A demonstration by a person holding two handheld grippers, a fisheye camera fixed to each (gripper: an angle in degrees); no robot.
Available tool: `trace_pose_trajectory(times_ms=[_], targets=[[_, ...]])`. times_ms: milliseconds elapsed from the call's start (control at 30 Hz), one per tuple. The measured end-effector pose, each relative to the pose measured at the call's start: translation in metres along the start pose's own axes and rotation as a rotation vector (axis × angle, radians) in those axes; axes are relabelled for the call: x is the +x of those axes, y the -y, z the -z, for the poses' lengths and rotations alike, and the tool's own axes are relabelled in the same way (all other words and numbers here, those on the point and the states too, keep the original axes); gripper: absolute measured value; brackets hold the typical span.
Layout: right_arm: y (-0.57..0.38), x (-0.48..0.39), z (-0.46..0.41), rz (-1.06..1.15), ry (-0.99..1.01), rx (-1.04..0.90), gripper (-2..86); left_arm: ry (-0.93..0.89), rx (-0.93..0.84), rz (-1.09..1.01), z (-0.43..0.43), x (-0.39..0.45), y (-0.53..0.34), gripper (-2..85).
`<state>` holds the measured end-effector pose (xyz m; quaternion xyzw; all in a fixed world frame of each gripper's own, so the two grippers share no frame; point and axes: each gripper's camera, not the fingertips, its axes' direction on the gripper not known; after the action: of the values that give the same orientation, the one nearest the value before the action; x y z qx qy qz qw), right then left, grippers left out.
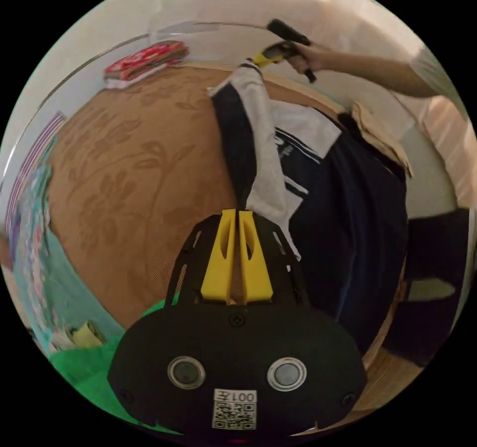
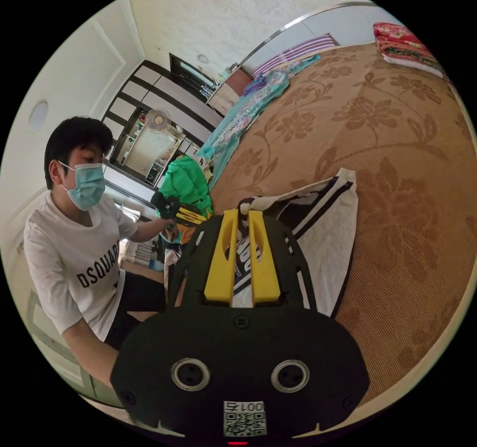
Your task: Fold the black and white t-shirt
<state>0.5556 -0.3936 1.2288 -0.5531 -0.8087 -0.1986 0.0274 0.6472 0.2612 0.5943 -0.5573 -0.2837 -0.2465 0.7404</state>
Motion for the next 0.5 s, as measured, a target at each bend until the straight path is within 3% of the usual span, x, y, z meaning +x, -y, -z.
trace_pose_trajectory(times_ms=[167, 500], targets=[[0.036, -0.023, -0.026, 0.0, -0.159, 0.094, 1.4, -0.052, 0.162, 0.385, 0.01, -0.036, -0.045, -0.9], [0.147, -0.014, -0.204, -0.083, -0.522, -0.15, 2.0, 0.041, 0.137, 0.651, -0.022, -0.031, -0.08, -0.9]])
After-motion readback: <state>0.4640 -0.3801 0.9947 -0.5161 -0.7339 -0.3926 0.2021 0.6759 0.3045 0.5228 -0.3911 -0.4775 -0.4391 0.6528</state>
